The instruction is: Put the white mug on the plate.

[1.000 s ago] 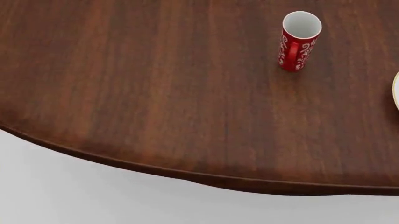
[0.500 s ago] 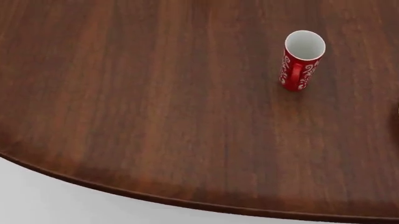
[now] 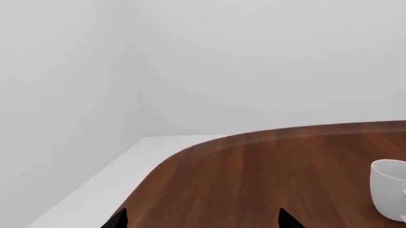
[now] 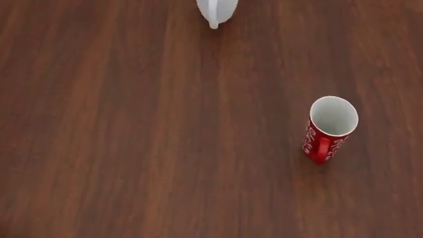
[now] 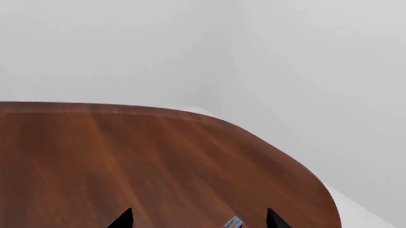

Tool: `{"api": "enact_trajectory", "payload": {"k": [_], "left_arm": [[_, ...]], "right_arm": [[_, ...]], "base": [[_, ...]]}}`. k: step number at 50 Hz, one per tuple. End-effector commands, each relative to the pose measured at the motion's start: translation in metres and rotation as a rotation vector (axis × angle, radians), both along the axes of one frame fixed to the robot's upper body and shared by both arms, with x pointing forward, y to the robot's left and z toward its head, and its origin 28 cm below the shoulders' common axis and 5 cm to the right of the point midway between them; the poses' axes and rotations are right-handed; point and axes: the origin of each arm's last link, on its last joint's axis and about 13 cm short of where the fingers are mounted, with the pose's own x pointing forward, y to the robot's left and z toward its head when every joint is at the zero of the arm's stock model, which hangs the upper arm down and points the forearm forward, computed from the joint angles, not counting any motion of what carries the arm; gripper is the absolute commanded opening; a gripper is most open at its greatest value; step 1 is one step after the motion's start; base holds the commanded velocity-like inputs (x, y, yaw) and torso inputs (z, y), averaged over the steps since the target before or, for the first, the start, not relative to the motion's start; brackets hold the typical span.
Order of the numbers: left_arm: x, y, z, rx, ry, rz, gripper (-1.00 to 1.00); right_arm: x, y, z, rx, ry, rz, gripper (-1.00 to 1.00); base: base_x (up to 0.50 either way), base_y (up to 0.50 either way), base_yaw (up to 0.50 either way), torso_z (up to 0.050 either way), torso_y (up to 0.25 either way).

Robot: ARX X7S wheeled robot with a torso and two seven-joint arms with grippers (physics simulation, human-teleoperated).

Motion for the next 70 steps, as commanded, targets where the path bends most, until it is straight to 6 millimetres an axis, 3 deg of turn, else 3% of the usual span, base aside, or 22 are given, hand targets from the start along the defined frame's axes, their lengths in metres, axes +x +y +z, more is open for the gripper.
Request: {"api": "enact_trajectory", "payload": {"k": [1, 5, 6, 13, 16, 20, 22, 24, 53, 55, 61, 63, 64, 69, 70], "left_arm": [[0.0, 0.0, -0.001, -0.001, 0.001, -0.001, 1.0], [-0.001, 0.001, 0.001, -0.003, 0.0, 0.002, 1.0], [-0.001, 0.001, 0.01, -0.002, 0.0, 0.002, 1.0], [-0.001, 0.002, -0.004, -0.005, 0.003, 0.003, 1.0], [-0.001, 0.002, 0.005, -0.006, 0.002, 0.003, 1.0], [-0.001, 0.002, -0.002, -0.005, 0.003, 0.003, 1.0], [-0.001, 0.002, 0.008, -0.006, 0.003, 0.003, 1.0], [-0.002, 0.002, -0.005, -0.008, 0.004, 0.003, 1.0], [-0.004, 0.003, -0.005, -0.013, 0.002, 0.005, 1.0], [-0.004, 0.003, 0.007, -0.014, 0.002, 0.005, 1.0], [-0.004, 0.004, -0.006, -0.016, 0.004, 0.006, 1.0], [-0.004, 0.004, -0.005, -0.017, 0.003, 0.006, 1.0], [-0.003, 0.004, 0.005, -0.018, 0.004, 0.006, 1.0], [-0.003, 0.004, -0.005, -0.019, 0.005, 0.005, 1.0], [-0.003, 0.005, 0.004, -0.019, 0.005, 0.005, 1.0]], "right_arm": [[0.001, 0.0, 0.0, 0.0, -0.001, 0.004, 1.0], [0.002, 0.001, 0.0, -0.001, 0.0, 0.006, 1.0], [0.002, 0.001, 0.0, -0.002, -0.001, 0.007, 1.0], [0.003, 0.002, 0.0, -0.003, 0.001, 0.009, 1.0], [0.003, 0.002, 0.0, -0.003, 0.003, 0.009, 1.0], [0.002, 0.002, 0.0, -0.003, 0.003, 0.009, 1.0], [0.003, 0.002, 0.0, -0.005, 0.006, 0.012, 1.0], [0.003, 0.002, 0.0, -0.005, 0.004, 0.014, 1.0], [0.0, 0.003, 0.0, -0.007, 0.006, 0.015, 1.0], [0.001, 0.003, 0.0, -0.006, 0.006, 0.016, 1.0], [0.002, 0.005, 0.001, -0.008, 0.008, 0.019, 1.0], [0.002, 0.005, 0.001, -0.008, 0.009, 0.018, 1.0], [0.002, 0.005, 0.001, -0.007, 0.009, 0.019, 1.0], [0.002, 0.006, 0.0, -0.006, 0.01, 0.018, 1.0], [0.002, 0.006, 0.0, -0.007, 0.012, 0.018, 1.0]], "base": [[0.43, 0.0, 0.0, 0.0, 0.0], [0.42, 0.0, 0.0, 0.0, 0.0], [0.42, 0.0, 0.0, 0.0, 0.0], [0.42, 0.0, 0.0, 0.0, 0.002], [0.42, 0.0, 0.0, 0.0, 0.0], [0.42, 0.0, 0.0, 0.0, 0.0], [0.42, 0.0, 0.0, 0.0, 0.0], [0.42, 0.0, 0.0, 0.0, 0.0], [0.42, 0.0, 0.0, 0.0, 0.001], [0.43, 0.0, 0.0, 0.0, 0.0], [0.42, 0.0, 0.0, 0.0, 0.002], [0.42, 0.0, 0.0, 0.0, 0.0], [0.43, 0.0, 0.0, 0.0, 0.0], [0.42, 0.0, 0.0, 0.0, 0.0], [0.42, -0.01, 0.0, 0.0, 0.0]]}}
